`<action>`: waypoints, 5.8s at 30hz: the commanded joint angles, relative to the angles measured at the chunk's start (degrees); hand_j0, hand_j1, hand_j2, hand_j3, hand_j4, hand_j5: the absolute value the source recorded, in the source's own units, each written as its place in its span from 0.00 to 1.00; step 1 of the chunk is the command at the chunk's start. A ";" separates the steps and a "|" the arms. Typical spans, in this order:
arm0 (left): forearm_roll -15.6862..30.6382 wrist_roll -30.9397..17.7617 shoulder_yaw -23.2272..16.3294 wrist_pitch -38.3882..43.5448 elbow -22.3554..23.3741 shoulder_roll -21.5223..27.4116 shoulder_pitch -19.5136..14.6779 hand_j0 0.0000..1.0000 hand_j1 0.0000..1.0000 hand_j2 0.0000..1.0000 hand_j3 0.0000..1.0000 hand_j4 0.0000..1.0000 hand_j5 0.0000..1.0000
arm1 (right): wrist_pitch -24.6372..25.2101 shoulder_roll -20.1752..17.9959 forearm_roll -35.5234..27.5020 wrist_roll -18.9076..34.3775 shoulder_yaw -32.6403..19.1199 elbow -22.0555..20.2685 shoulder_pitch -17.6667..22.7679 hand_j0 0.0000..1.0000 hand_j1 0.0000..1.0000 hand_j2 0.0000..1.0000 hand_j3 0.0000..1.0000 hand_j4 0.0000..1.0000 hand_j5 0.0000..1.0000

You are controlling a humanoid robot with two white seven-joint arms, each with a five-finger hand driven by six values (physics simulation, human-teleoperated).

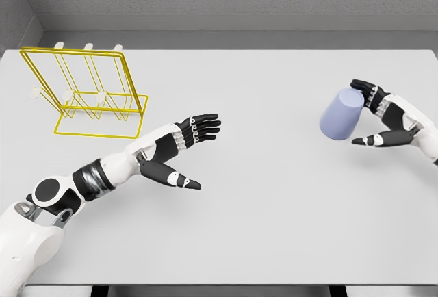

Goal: Place the cup on the cup holder with both arms

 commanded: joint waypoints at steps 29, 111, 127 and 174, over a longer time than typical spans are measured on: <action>0.37 0.00 0.36 -0.09 -0.04 0.09 0.44 1.00 1.00 1.00 1.00 1.00 1.00 | 0.02 2.42 0.07 0.01 0.37 1.14 -1.41 1.00 1.00 1.00 1.00 1.00 1.00; 0.37 0.00 0.45 0.00 0.05 0.80 0.35 1.00 1.00 1.00 1.00 1.00 1.00 | 5.58 2.33 0.16 0.37 -1.04 3.33 -2.29 1.00 1.00 1.00 1.00 1.00 1.00; 0.37 0.00 0.45 0.00 -0.12 0.88 0.44 1.00 1.00 1.00 1.00 1.00 1.00 | 6.46 4.44 0.24 0.63 -0.42 2.89 -2.29 1.00 1.00 1.00 1.00 1.00 1.00; 0.37 0.00 0.53 0.09 -0.04 0.88 0.62 1.00 1.00 1.00 1.00 1.00 1.00 | 6.81 4.36 1.04 1.16 -0.86 -4.40 -5.27 0.68 0.68 0.68 0.68 0.68 0.68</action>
